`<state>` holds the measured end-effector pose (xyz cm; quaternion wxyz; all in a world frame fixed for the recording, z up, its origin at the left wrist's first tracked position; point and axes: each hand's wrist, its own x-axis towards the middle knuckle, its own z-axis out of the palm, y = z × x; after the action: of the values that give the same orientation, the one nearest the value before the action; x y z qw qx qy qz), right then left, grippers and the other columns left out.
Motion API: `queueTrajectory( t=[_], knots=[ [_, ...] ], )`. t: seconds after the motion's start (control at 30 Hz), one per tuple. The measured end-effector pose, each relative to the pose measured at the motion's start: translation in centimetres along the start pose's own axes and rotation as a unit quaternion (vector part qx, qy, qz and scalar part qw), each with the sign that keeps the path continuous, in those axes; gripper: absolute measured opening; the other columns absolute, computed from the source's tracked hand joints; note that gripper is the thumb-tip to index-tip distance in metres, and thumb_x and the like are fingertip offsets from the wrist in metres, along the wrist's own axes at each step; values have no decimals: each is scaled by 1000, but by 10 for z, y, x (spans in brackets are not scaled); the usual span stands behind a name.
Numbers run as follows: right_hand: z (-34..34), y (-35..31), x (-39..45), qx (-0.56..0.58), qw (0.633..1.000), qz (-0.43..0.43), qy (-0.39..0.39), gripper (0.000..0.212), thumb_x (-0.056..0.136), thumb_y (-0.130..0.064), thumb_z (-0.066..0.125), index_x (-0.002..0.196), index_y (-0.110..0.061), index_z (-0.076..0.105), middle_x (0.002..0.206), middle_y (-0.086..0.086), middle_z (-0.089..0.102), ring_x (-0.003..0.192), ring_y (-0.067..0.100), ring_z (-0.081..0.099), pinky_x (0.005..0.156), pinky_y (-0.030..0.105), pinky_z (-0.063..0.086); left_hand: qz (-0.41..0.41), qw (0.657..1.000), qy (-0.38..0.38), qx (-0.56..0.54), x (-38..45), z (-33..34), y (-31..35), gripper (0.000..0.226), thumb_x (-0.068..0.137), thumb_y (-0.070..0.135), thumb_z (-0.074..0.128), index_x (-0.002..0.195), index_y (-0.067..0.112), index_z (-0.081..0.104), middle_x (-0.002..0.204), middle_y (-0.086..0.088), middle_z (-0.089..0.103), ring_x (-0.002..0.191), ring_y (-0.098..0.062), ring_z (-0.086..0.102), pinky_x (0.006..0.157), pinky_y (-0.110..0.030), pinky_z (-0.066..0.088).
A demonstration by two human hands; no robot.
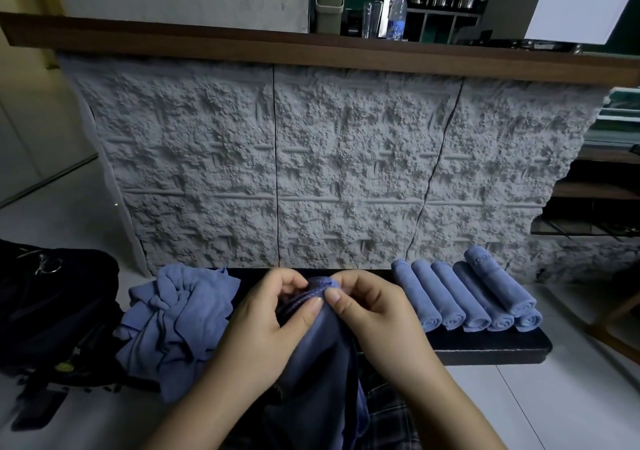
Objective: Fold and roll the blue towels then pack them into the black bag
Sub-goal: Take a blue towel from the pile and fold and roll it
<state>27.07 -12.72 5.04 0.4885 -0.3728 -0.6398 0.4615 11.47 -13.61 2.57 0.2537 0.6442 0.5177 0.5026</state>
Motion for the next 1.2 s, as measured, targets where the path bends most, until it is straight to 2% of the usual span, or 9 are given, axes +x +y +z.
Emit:
queueTrajectory(
  t=[0.1,0.2,0.3,0.4,0.57,0.7,0.8,0.97,1.2],
  knots=[
    [-2,9,3,28,999,12,12,9,92,-8,57,88,-9,65,79,-1,69,76,4,60,72,19,47,29,993,-36,105,-2,-3,-14,32,70,64,44,90,40,51,82,17,61,80,-1,58,68,-17,44],
    [-4,18,8,49,998,24,18,13,93,-17,57,92,-6,64,84,5,68,79,10,60,73,24,48,58,977,-73,191,3,-12,-31,34,76,61,37,87,32,51,71,12,57,74,-12,58,66,-30,45],
    [-9,30,15,34,997,30,55,20,86,-30,55,86,-11,63,78,-1,65,75,8,54,70,26,44,76,939,-108,317,13,-26,-53,32,79,61,33,74,31,45,61,10,48,67,-20,53,61,-34,38],
    [-18,42,23,-41,994,28,97,16,94,-23,55,81,-15,60,70,-14,59,70,2,49,68,23,39,162,893,-97,409,30,-43,-56,29,81,56,40,65,32,36,60,18,34,68,-9,42,67,-26,24],
    [-34,67,36,-303,923,-67,226,13,92,-25,52,80,-23,54,77,-17,45,79,9,41,74,25,31,277,843,-66,456,55,-51,-44,34,81,52,46,72,27,67,68,14,56,89,-14,47,83,-35,30],
    [-37,80,36,-310,913,-59,260,6,91,-18,60,86,-15,61,84,-12,40,84,13,41,80,28,36,267,868,-118,402,63,-41,-51,55,95,55,27,81,19,67,70,7,51,75,-16,48,69,-26,38],
    [-45,74,38,-319,903,-95,273,8,91,-22,54,89,-16,60,86,-18,38,81,10,42,75,20,33,273,895,-96,341,66,-36,-40,37,92,42,42,88,16,69,72,6,53,75,-12,46,70,-21,35],
    [-53,77,51,-301,928,-19,218,19,94,-16,56,76,-14,51,67,-9,47,68,7,43,63,13,35,264,906,-105,314,78,-30,-52,35,87,35,47,101,12,70,75,7,55,76,-11,48,72,-24,39],
    [-56,97,58,-172,957,95,213,17,94,-27,55,79,-19,56,52,-15,53,51,-1,48,52,14,37,169,961,-105,191,77,-20,-67,31,79,33,61,110,36,57,93,23,50,88,4,51,80,-7,35]
  ],
)
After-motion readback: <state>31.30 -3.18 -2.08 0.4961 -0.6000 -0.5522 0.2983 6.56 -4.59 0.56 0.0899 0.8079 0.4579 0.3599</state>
